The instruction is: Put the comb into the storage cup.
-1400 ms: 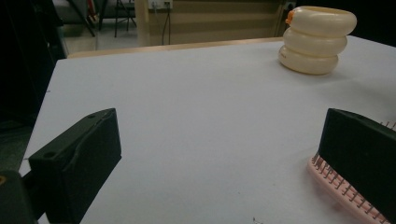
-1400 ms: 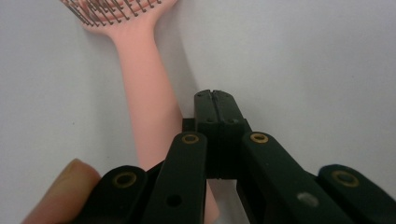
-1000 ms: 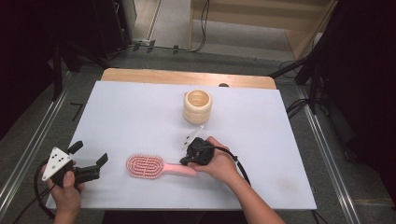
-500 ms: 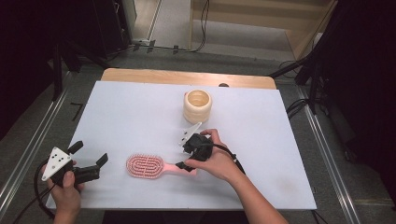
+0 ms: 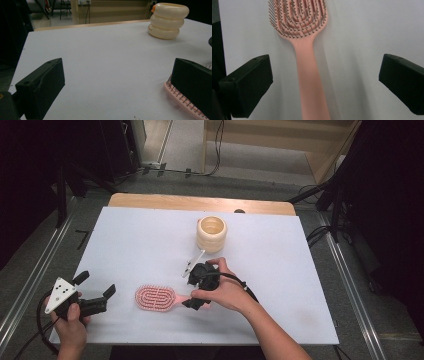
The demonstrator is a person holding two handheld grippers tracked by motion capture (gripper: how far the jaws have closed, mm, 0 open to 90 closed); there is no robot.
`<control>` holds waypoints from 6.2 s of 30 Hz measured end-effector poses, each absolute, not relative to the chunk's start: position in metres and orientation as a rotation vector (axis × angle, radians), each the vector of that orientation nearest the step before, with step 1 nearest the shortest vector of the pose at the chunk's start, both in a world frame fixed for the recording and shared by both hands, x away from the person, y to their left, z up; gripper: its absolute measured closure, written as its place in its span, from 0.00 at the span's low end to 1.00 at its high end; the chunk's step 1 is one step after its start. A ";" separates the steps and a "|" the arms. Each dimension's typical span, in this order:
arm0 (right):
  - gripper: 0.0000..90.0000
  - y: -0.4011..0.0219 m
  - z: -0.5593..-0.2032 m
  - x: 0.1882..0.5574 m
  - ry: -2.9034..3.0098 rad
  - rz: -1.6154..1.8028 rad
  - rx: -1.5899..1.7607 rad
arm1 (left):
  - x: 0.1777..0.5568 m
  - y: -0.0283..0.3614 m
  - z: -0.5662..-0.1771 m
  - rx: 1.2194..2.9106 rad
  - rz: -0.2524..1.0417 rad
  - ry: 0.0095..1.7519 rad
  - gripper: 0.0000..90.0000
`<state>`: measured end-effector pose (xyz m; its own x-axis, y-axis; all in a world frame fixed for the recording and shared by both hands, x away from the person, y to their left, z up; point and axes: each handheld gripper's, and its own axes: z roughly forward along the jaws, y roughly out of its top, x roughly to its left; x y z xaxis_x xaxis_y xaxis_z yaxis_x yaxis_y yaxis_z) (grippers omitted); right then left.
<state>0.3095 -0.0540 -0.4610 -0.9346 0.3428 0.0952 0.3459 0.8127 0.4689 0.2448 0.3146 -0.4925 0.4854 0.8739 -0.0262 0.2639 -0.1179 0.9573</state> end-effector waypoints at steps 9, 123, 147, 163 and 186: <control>0.00 -0.040 -0.468 0.308 -2.985 -0.702 -0.525 | 0.245 0.314 -0.493 1.649 0.706 0.987 0.00; 0.76 -0.123 -0.477 0.259 -2.843 -1.591 -0.802 | 0.242 0.303 -0.488 1.723 0.748 0.914 0.00; 0.76 -0.141 -0.478 0.257 -2.752 -1.774 -0.921 | 0.229 0.235 -0.446 1.698 0.627 0.721 0.00; 0.76 -0.146 -0.477 0.255 -2.739 -1.831 -0.968 | 0.243 0.188 -0.431 1.723 0.533 0.637 0.00; 0.76 -0.144 -0.478 0.251 -2.752 -1.868 -0.972 | 0.262 0.144 -0.428 1.724 0.373 0.653 0.06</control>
